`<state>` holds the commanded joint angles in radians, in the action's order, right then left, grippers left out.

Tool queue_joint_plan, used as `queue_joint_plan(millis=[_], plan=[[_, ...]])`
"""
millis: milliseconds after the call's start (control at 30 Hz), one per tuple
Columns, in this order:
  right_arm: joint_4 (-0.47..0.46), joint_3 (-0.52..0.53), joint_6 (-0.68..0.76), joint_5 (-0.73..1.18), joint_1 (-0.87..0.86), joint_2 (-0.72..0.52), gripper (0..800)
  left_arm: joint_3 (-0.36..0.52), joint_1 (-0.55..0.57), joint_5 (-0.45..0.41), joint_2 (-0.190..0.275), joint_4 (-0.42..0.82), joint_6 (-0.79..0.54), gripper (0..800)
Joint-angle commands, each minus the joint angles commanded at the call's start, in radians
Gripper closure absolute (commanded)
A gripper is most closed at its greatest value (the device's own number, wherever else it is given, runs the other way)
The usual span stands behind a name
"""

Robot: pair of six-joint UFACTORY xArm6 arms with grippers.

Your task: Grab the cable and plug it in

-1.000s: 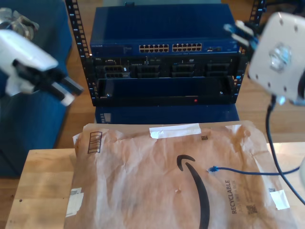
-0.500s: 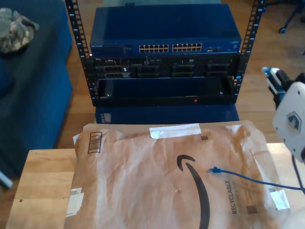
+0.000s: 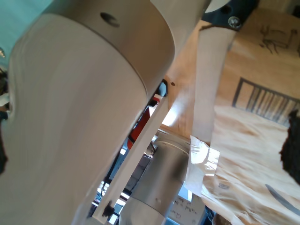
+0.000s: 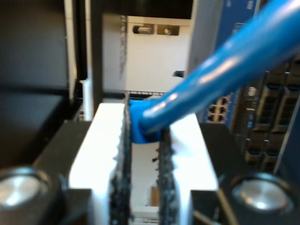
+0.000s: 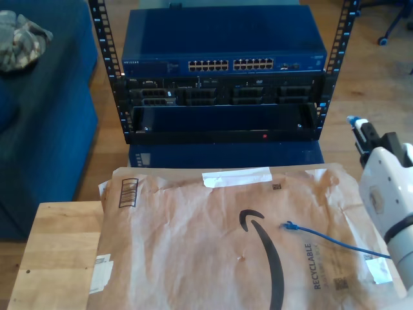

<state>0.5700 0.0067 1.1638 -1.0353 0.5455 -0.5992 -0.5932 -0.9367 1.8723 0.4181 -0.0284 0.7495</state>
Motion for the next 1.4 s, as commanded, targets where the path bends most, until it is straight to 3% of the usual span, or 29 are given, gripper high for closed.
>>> queue_joint_plan(millis=[67, 200, 267, 700, 800, 933, 1033, 1267, 1400], plan=[[0.041, -0.037, 0.000, -0.048, 0.057, 0.086, 793, 0.038, -0.005, -0.008, 0.023, 0.023, -0.008, 0], [0.272, -0.167, -0.083, -0.146, 0.227, 0.293, 791, 0.077, -0.012, -0.008, 0.044, 0.041, -0.018, 0], [0.330, -0.229, -0.106, -0.192, 0.288, 0.377, 791, 0.084, -0.025, -0.008, 0.051, 0.051, -0.037, 0], [0.368, -0.374, -0.110, -0.192, 0.327, 0.569, 793, 0.130, -0.241, -0.055, 0.101, 0.107, -0.241, 0], [0.373, -0.396, -0.112, -0.190, 0.328, 0.578, 794, 0.150, -0.298, -0.158, 0.110, 0.126, -0.273, 0], [0.371, -0.411, -0.112, -0.186, 0.328, 0.580, 796, 0.262, -0.410, -0.339, 0.127, 0.169, -0.348, 0], [0.373, -0.413, -0.112, -0.181, 0.328, 0.595, 796, 0.290, -0.476, -0.385, 0.133, 0.170, -0.394, 0], [0.427, -0.486, -0.114, -0.180, 0.328, 0.675, 798, 0.400, -0.554, -0.583, 0.158, 0.167, -0.419, 0], [0.462, -0.500, -0.144, -0.180, 0.330, 0.684, 799, 0.411, -0.572, -0.606, 0.163, 0.169, -0.473, 0]])
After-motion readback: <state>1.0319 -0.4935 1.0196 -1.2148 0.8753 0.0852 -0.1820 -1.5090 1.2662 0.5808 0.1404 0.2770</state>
